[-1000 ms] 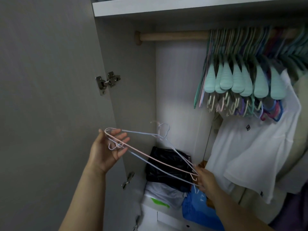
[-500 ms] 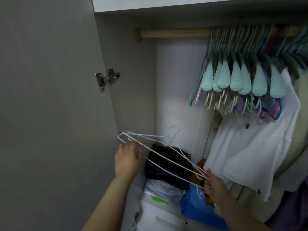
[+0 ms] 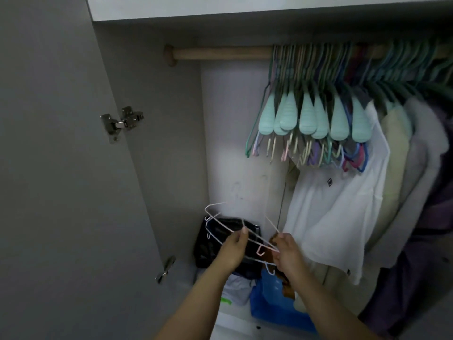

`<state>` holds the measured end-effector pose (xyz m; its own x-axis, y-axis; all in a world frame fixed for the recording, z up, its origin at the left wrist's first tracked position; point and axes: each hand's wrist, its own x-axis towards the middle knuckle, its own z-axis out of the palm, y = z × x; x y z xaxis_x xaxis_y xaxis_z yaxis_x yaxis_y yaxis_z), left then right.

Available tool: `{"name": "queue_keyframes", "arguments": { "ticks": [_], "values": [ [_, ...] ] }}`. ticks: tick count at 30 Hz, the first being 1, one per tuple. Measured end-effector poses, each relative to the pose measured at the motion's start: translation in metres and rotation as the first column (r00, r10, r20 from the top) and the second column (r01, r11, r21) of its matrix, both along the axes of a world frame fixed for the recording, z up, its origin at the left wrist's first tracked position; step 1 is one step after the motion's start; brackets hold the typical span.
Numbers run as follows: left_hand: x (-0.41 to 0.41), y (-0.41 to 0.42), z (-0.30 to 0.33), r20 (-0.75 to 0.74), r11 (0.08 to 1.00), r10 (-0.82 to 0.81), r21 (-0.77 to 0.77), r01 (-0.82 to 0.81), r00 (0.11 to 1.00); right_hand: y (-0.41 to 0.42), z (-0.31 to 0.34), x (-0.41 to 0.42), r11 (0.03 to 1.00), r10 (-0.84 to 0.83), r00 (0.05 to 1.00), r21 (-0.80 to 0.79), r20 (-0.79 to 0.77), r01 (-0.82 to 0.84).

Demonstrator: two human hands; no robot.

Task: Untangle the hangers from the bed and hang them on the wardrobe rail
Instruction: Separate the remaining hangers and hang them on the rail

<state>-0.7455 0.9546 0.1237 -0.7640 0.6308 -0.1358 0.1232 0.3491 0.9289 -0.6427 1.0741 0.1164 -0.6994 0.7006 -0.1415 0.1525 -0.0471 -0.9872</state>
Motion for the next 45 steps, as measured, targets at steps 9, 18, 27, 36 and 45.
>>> {"name": "queue_keyframes", "arguments": {
  "ticks": [9,18,27,36,45],
  "values": [
    [0.018,0.016,-0.013,0.335,0.93,0.278,0.14,-0.339,0.9,-0.033,-0.015,-0.001,0.921,0.052,0.98,0.371,0.194,-0.123],
    [0.013,-0.007,-0.013,0.365,0.811,0.395,0.292,-0.506,0.843,-0.06,-0.006,-0.002,0.94,0.023,0.996,0.338,0.087,-0.051],
    [0.009,-0.015,-0.01,0.321,0.879,0.329,0.24,-0.412,0.888,-0.07,-0.006,0.002,0.936,0.061,0.996,0.342,0.06,-0.078],
    [0.016,-0.015,-0.003,0.497,0.868,0.214,0.299,-0.397,0.841,-0.065,-0.001,-0.002,0.989,-0.053,0.994,0.143,0.096,0.038],
    [0.014,-0.014,-0.007,0.446,0.842,0.222,0.361,-0.401,0.867,-0.054,-0.008,0.008,0.97,-0.1,0.958,0.241,0.268,0.034]
  ]
}}
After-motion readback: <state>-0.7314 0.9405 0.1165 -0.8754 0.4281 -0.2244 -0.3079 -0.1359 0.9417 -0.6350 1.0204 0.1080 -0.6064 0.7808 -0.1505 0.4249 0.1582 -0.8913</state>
